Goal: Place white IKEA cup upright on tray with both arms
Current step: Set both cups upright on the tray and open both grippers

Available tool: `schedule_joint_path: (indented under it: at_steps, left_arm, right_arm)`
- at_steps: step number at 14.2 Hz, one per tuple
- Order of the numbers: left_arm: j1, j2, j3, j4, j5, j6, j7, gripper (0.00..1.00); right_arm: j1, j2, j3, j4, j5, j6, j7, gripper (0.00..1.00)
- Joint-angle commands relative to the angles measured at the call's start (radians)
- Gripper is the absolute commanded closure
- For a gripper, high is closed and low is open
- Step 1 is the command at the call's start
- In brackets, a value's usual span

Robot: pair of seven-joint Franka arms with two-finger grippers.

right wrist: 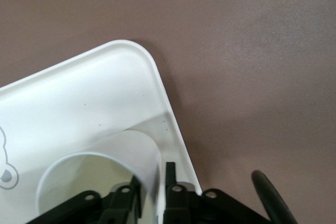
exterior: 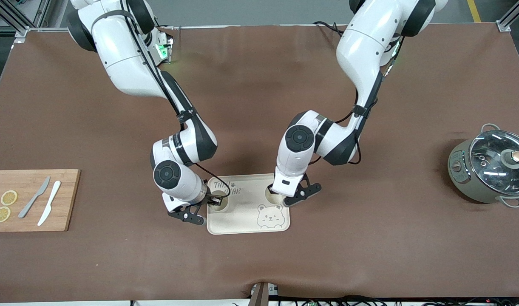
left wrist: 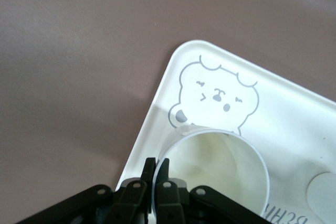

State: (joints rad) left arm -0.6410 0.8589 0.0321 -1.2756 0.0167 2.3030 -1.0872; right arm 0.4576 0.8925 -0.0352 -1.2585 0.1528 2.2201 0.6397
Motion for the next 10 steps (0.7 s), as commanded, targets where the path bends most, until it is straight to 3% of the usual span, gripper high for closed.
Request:
schedule_joint_path:
  at_steps: [1, 2, 5, 6, 8, 10]
  left_arm:
    - [-0.023, 0.041, 0.012, 0.03, -0.004, 0.019, -0.011, 1.0]
    - [-0.026, 0.048, 0.012, 0.03, -0.004, 0.026, -0.007, 1.0]
    - [-0.028, 0.054, 0.014, 0.03, -0.003, 0.032, -0.002, 1.0]
    - [-0.028, 0.054, 0.014, 0.03, -0.003, 0.032, 0.001, 0.95]
    - [-0.028, 0.052, 0.014, 0.028, -0.001, 0.033, 0.009, 0.65]
    - [-0.028, 0.045, 0.014, 0.027, -0.001, 0.033, -0.002, 0.43]
  right_arm:
    - [0.007, 0.0, -0.006, 0.001, 0.01, 0.006, 0.015, 0.26]
    - [0.006, -0.001, -0.006, 0.001, 0.011, 0.004, 0.015, 0.0]
    - [0.006, -0.012, -0.006, 0.004, 0.011, -0.008, 0.011, 0.0]
    - [0.004, -0.023, -0.006, 0.005, 0.011, -0.013, 0.009, 0.0]
    - [-0.002, -0.036, -0.008, 0.008, 0.011, -0.051, 0.009, 0.0]
    - [-0.004, -0.073, -0.009, 0.011, 0.007, -0.117, 0.005, 0.0]
